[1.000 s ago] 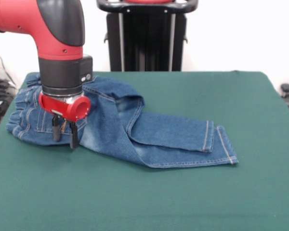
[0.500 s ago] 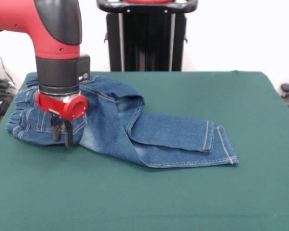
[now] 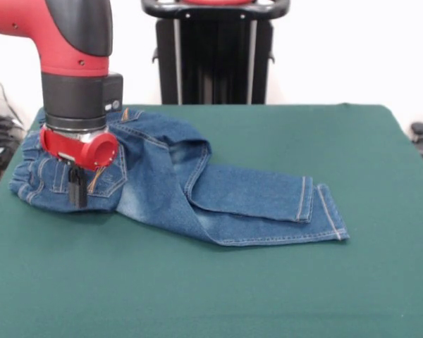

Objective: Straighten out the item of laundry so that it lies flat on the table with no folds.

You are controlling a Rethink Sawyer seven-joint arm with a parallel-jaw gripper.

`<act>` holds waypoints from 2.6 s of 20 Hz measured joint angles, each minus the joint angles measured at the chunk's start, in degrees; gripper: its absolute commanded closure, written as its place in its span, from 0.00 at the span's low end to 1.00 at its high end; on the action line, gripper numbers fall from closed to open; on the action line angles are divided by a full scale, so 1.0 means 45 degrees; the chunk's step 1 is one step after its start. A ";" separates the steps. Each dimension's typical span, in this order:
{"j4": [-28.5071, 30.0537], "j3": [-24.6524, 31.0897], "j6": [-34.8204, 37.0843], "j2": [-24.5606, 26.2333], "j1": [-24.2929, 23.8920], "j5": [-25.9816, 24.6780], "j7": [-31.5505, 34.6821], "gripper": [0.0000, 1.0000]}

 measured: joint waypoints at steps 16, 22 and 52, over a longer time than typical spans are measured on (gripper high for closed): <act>0.0008 0.0001 0.0003 -0.0432 -0.0129 -0.0007 0.0000 0.00; 0.0007 0.0000 0.0000 -0.0452 -0.0130 -0.0005 0.0000 0.00; 0.1234 -0.1309 -0.2239 0.0159 0.0905 0.0731 0.0000 0.00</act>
